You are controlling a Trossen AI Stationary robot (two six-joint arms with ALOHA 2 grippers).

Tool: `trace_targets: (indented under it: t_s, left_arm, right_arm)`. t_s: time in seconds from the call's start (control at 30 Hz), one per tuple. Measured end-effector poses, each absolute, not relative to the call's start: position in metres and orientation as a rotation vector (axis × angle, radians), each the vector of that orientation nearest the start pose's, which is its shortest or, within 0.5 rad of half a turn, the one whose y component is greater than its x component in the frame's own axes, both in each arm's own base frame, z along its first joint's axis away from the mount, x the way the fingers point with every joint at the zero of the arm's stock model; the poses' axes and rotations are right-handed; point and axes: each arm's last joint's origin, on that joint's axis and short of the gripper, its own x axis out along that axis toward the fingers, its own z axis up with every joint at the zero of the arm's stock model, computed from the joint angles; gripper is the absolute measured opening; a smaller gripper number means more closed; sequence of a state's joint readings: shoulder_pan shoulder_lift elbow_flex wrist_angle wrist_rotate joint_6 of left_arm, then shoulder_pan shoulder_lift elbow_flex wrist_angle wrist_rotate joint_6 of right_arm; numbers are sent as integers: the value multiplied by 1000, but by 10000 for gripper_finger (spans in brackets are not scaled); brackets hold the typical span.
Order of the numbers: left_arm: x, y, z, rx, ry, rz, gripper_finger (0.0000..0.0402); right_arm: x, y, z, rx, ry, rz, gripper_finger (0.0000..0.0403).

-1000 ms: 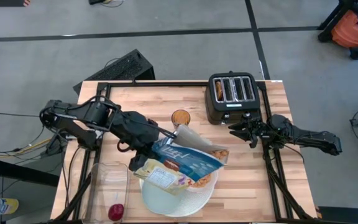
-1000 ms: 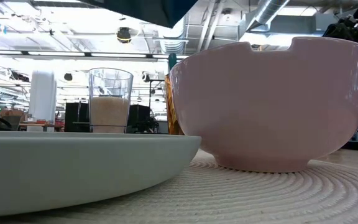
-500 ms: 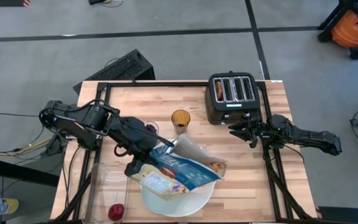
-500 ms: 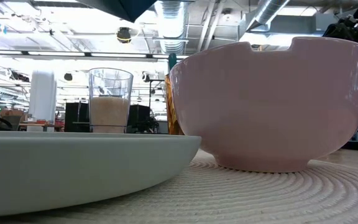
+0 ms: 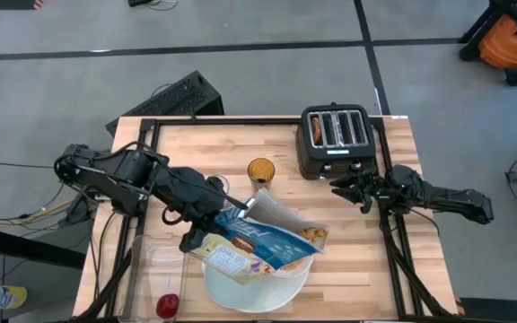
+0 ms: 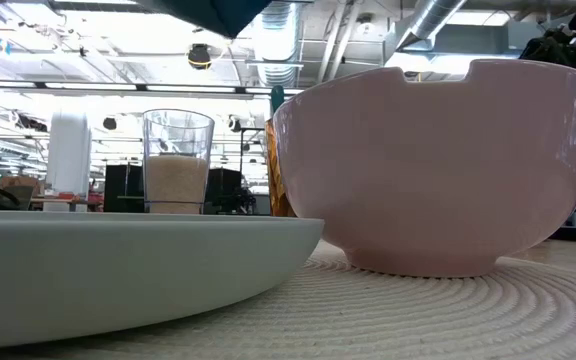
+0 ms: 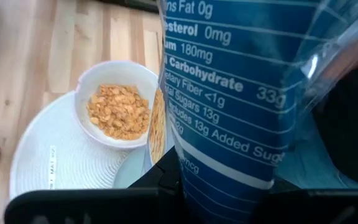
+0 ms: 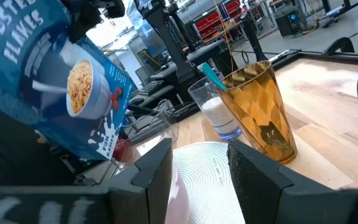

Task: Arrange a breakfast setting
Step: Pour the cereal into the white bowl

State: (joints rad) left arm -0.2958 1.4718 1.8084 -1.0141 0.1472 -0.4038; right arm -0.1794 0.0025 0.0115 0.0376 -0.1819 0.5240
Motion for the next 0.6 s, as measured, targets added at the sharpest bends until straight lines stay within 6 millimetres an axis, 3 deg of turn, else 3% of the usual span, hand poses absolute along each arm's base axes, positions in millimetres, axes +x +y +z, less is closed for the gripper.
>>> trace_targets:
  t_s: [0.6]
  left_arm:
    - [231,-68,474,-209,544,-117,50]
  right_arm:
    - [96,-12,171,515,-44,15,178]
